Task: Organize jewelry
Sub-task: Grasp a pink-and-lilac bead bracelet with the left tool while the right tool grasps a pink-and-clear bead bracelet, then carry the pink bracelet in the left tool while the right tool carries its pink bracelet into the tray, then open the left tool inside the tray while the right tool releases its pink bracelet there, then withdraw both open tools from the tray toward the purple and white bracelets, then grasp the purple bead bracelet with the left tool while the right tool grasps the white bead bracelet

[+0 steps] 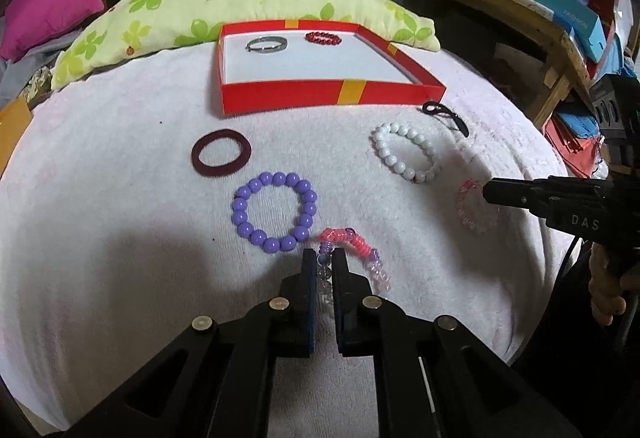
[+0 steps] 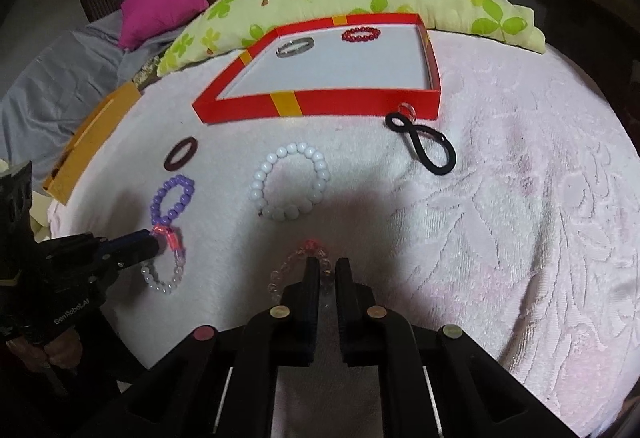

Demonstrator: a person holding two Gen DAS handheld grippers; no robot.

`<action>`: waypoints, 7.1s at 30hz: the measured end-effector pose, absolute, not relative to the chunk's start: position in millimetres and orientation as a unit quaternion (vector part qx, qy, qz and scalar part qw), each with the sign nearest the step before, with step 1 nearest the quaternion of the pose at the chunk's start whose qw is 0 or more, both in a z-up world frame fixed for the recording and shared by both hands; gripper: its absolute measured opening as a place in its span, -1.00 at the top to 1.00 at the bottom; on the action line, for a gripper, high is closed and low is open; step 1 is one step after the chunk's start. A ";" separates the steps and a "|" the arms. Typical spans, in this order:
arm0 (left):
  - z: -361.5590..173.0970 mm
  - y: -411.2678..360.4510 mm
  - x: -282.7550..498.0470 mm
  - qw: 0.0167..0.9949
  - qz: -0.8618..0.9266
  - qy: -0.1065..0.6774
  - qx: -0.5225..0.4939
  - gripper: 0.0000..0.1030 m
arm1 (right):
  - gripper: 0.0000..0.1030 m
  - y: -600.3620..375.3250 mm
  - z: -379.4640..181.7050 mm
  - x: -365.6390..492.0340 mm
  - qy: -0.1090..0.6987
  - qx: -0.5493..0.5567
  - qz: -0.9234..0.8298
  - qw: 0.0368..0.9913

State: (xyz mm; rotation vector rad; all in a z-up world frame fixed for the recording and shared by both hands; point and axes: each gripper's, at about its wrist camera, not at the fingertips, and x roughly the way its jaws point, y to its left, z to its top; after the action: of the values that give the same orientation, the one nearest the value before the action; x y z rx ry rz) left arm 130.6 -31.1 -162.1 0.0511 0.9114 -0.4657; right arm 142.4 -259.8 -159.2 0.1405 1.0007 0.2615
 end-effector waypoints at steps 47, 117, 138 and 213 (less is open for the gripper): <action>-118.5 -32.1 142.5 0.890 -0.226 0.395 0.022 0.85 | 0.83 -247.5 -135.8 149.3 0.444 0.065 0.138 0.883; -141.6 -75.4 378.3 0.889 -0.132 0.437 0.035 0.51 | 0.81 -246.3 -152.3 416.8 0.473 0.143 0.078 0.866; -98.9 -36.7 313.9 0.915 -0.073 0.393 0.056 -0.26 | 0.42 -256.5 -114.1 343.1 0.460 0.113 0.086 0.876; -152.9 10.8 194.8 0.889 -0.061 0.454 0.021 -0.27 | 0.42 -316.7 -147.4 199.0 0.485 0.190 0.057 0.852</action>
State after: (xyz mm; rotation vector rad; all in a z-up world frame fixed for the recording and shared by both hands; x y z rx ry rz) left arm 194.8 10.8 -152.9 0.0432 0.9440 -0.1259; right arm 199.0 -316.7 -147.4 0.4001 1.0204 0.1190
